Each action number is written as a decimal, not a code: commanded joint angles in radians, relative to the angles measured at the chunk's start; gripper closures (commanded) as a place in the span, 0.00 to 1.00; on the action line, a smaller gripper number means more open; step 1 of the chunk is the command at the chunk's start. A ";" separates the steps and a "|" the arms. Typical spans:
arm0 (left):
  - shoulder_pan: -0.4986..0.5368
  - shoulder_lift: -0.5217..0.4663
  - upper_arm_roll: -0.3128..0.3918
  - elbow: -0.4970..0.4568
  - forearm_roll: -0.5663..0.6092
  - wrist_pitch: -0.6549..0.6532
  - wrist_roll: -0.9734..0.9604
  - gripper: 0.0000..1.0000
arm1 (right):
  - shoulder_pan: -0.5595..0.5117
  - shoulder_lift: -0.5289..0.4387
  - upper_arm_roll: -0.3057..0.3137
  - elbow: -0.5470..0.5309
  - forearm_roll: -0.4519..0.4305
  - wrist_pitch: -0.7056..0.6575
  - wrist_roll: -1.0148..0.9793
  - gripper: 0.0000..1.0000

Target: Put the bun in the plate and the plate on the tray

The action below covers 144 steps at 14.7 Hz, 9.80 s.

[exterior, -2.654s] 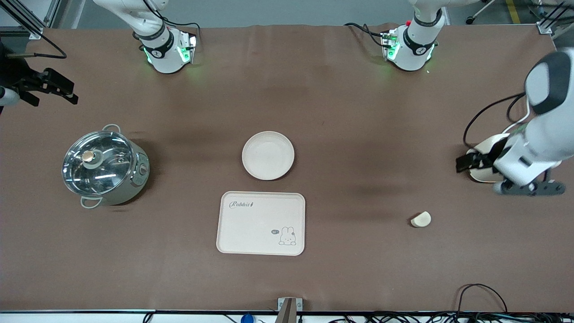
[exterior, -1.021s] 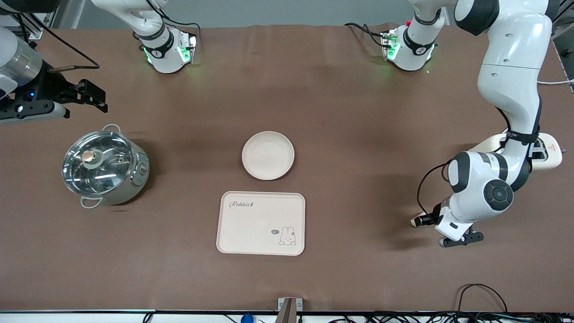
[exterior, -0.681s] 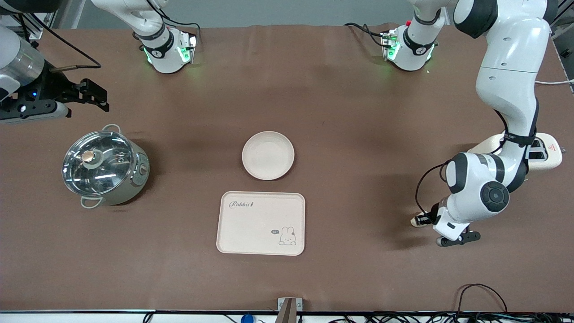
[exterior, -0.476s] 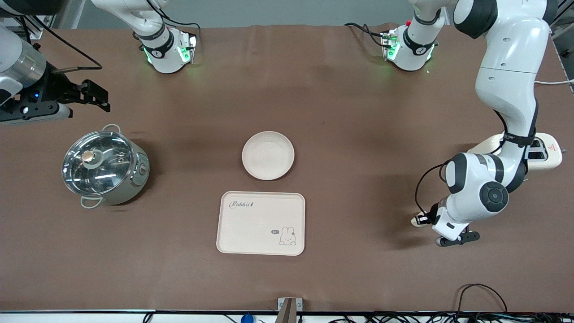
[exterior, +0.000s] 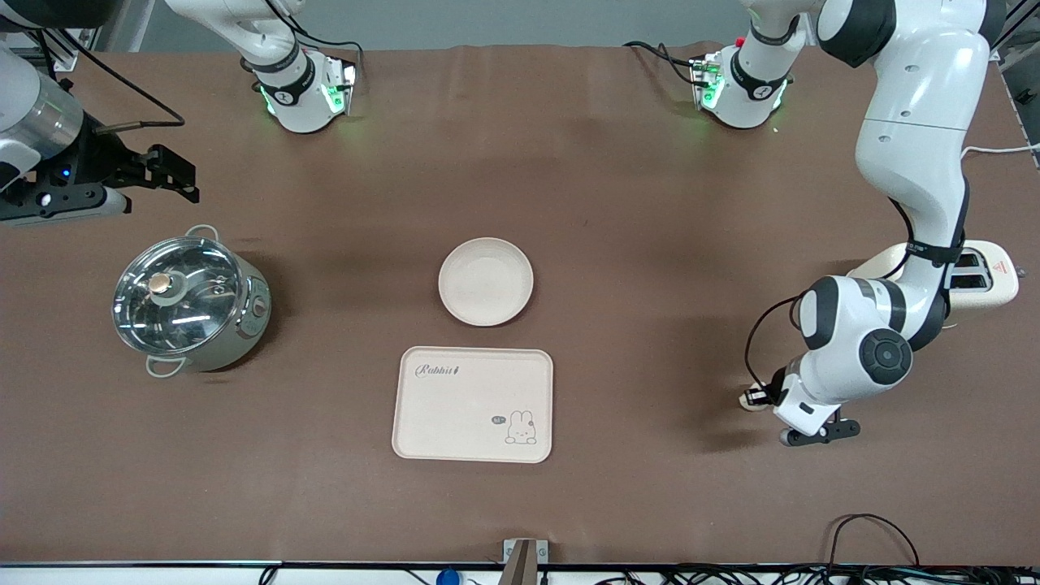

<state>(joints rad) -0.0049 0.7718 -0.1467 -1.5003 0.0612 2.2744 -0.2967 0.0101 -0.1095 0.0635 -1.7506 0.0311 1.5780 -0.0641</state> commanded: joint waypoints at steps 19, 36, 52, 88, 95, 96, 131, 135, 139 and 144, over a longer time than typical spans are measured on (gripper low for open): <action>-0.716 -0.026 -0.022 0.055 -0.070 -0.044 -1.005 0.99 | -0.033 0.001 -0.008 -0.090 -0.010 0.019 0.004 0.00; -0.612 -0.190 -0.008 0.150 -0.060 -0.203 -1.034 0.00 | 0.242 0.160 -0.002 -0.457 0.429 0.658 0.110 0.00; -0.037 -0.630 -0.011 0.150 0.080 -0.648 -0.006 0.00 | 0.531 0.513 -0.001 -0.468 0.647 1.088 0.132 0.33; 0.014 -0.810 0.035 -0.063 -0.092 -0.650 0.174 0.00 | 0.328 0.922 -0.004 0.210 0.814 0.879 0.003 1.00; 0.013 -0.819 0.033 -0.060 -0.095 -0.658 0.180 0.00 | 0.257 0.996 -0.002 0.296 0.816 0.812 -0.072 0.99; 0.014 -0.819 0.035 -0.057 -0.093 -0.658 0.180 0.00 | 0.257 0.999 -0.002 0.296 0.816 0.812 -0.069 0.80; 0.002 -0.825 0.021 -0.032 -0.058 -0.679 0.177 0.00 | 0.105 -0.103 -0.235 -0.046 -0.080 -0.010 0.035 0.00; -0.001 -0.822 0.022 -0.018 -0.057 -0.681 0.177 0.00 | 0.096 -0.084 -0.235 0.034 -0.125 -0.007 0.023 0.00; -0.003 -0.822 0.004 -0.015 -0.034 -0.693 0.177 0.00 | 0.093 -0.090 -0.235 -0.009 -0.119 -0.018 -0.017 0.00; -0.006 -0.819 -0.016 -0.001 -0.014 -0.766 0.192 0.00 | 0.093 -0.110 -0.234 -0.044 -0.114 -0.010 -0.011 0.00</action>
<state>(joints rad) -0.0080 -0.0536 -0.1581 -1.5309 0.0265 1.5549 -0.1210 0.1211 -0.1900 -0.1858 -1.7645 -0.0725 1.5592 -0.0663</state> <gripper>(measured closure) 0.000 0.000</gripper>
